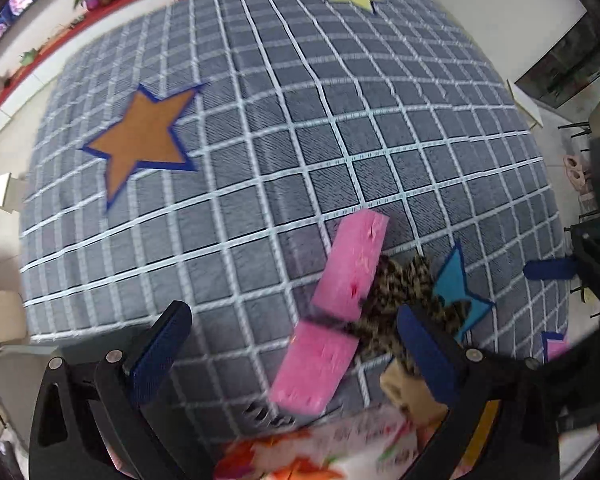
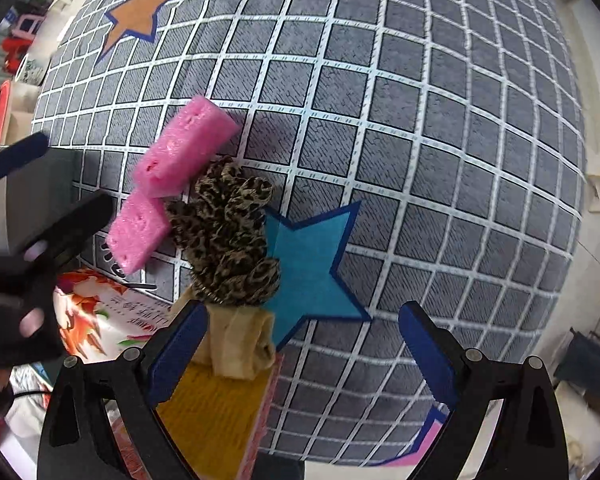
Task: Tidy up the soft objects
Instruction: 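Grasp a pink foam sponge with the left gripper while the right grasps the leopard-print scrunchie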
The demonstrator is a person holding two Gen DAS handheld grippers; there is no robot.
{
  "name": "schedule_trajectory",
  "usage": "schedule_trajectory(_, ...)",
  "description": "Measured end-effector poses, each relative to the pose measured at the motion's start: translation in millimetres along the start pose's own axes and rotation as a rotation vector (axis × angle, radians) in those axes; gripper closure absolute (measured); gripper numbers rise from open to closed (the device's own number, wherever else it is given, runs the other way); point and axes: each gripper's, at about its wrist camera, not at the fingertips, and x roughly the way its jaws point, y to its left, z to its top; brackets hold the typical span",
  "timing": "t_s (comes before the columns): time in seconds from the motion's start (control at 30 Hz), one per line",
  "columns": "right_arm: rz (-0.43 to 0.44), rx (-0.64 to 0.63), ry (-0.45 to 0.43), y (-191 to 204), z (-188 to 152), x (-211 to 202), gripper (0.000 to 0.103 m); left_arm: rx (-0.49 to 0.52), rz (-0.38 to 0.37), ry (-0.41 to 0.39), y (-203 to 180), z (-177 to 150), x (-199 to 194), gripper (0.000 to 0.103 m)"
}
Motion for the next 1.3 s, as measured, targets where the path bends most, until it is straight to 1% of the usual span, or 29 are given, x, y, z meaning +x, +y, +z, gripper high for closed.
schedule_trajectory(0.1,0.045,-0.027,0.017,0,8,14,0.006,0.001,0.003,0.034,-3,9,22,0.0)
schedule_trajectory(0.2,0.04,-0.086,0.045,11,20,31,0.006,-0.008,0.068,0.047,6,13,35,0.0)
schedule_trajectory(0.23,0.034,-0.103,0.046,14,22,34,0.006,-0.038,0.071,0.041,17,15,37,0.0)
schedule_trajectory(0.27,0.022,-0.129,0.052,18,26,39,0.006,-0.071,0.059,0.036,27,15,36,0.0)
schedule_trajectory(0.3,0.008,-0.14,0.056,21,28,42,0.006,-0.097,0.077,0.037,35,16,37,0.0)
schedule_trajectory(0.33,-0.01,-0.148,0.059,23,30,45,0.006,-0.12,0.128,0.049,47,18,39,0.0)
schedule_trajectory(0.37,-0.019,-0.149,0.06,23,32,48,0.006,-0.135,0.145,0.053,54,19,40,0.0)
schedule_trajectory(0.4,-0.033,-0.145,0.057,22,34,49,0.006,-0.16,0.147,0.054,63,20,39,0.0)
schedule_trajectory(0.43,-0.065,-0.135,0.046,19,35,48,0.006,-0.189,0.142,0.049,71,20,34,0.0)
schedule_trajectory(0.5,-0.161,-0.083,0.002,2,36,42,0.006,-0.197,0.13,0.025,75,20,23,0.0)
schedule_trajectory(0.57,-0.191,0.004,-0.034,-27,35,31,0.006,-0.161,0.114,-0.001,68,20,10,0.0)
schedule_trajectory(0.6,-0.192,0.038,-0.052,-39,32,25,0.006,-0.137,0.104,-0.008,62,19,6,0.0)
schedule_trajectory(0.63,-0.174,0.066,-0.071,-52,30,18,0.006,-0.108,0.095,-0.009,54,17,5,0.0)
schedule_trajectory(0.7,-0.083,0.093,-0.104,-64,22,6,0.006,-0.063,0.09,0.002,38,15,9,0.0)
schedule_trajectory(0.73,-0.025,0.085,-0.111,-65,19,2,0.006,-0.048,0.094,0.012,31,14,15,0.0)
schedule_trajectory(0.77,0.008,0.057,-0.106,-62,16,1,0.006,-0.04,0.095,0.031,25,14,24,0.0)
schedule_trajectory(0.8,0.007,0.021,-0.103,-55,13,2,0.006,-0.038,0.092,0.045,19,14,32,0.0)
schedule_trajectory(0.87,-0.052,-0.064,-0.112,-35,6,11,0.006,-0.043,0.086,0.076,12,15,48,0.0)
schedule_trajectory(0.93,-0.072,-0.109,-0.117,-22,6,20,0.006,-0.051,0.078,0.087,10,15,56,0.0)
schedule_trajectory(1.03,-0.016,-0.118,-0.105,-14,9,32,0.006,-0.063,0.083,0.117,9,9,70,0.0)
schedule_trajectory(1.07,-0.01,-0.12,-0.105,-12,9,35,0.006,-0.087,0.049,0.113,12,8,71,0.0)
schedule_trajectory(1.1,-0.004,-0.119,-0.109,-10,9,37,0.006,-0.091,0.052,0.103,11,12,72,0.0)
schedule_trajectory(1.2,-0.018,-0.114,-0.117,-3,15,43,0.006,-0.096,0.051,0.114,19,12,76,0.0)
schedule_trajectory(1.27,-0.025,-0.121,-0.122,4,16,43,0.012,-0.095,0.05,0.128,21,14,77,0.0)
schedule_trajectory(1.3,-0.021,-0.123,-0.127,14,19,42,0.023,-0.094,0.05,0.14,18,25,79,0.0)
